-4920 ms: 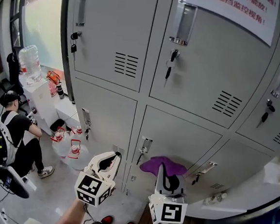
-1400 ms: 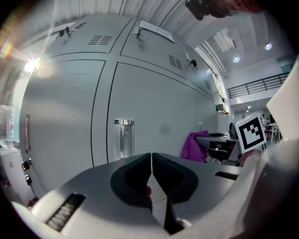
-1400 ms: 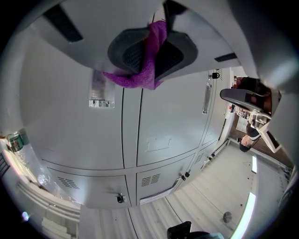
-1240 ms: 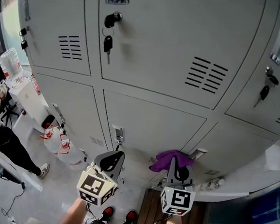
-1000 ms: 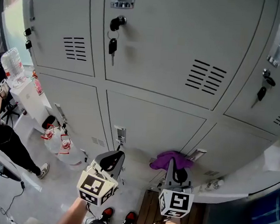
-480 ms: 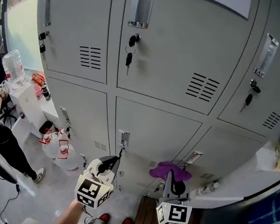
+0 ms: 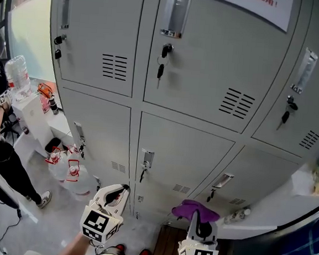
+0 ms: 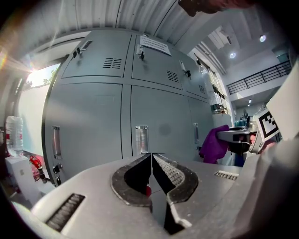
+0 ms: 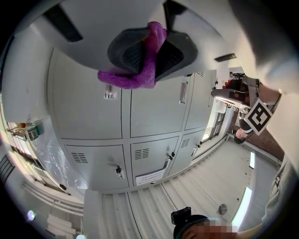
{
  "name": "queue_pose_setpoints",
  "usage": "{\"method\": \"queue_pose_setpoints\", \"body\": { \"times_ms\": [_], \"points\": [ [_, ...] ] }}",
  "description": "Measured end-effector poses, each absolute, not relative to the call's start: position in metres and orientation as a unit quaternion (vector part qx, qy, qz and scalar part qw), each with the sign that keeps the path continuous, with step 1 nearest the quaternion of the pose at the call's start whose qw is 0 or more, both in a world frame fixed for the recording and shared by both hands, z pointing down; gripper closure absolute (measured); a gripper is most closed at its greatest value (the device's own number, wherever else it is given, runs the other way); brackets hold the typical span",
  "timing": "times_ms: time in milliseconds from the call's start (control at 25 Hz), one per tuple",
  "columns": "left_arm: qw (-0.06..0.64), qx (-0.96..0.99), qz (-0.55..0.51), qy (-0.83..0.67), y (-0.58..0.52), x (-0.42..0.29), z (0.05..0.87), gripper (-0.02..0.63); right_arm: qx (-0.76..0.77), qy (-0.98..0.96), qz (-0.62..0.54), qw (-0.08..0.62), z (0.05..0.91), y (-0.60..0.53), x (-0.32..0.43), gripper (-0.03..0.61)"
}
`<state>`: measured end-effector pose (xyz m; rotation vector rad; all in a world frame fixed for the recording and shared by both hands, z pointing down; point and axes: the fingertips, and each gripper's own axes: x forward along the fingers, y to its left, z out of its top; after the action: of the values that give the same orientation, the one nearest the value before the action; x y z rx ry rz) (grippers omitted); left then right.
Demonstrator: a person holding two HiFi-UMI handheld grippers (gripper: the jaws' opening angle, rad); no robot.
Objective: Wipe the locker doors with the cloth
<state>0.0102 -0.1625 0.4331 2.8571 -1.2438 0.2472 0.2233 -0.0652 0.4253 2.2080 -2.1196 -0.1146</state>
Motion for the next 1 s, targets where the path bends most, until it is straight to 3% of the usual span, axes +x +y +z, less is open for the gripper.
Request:
{"method": "queue_pose_setpoints", "body": {
  "times_ms": [1000],
  "points": [
    [0.006,0.914,0.074,-0.399,-0.1636,0.0093,0.428,0.584,0.719,-0.692,-0.041,0.045,0.4277,-0.0727,0.2152,0.546]
  ]
}}
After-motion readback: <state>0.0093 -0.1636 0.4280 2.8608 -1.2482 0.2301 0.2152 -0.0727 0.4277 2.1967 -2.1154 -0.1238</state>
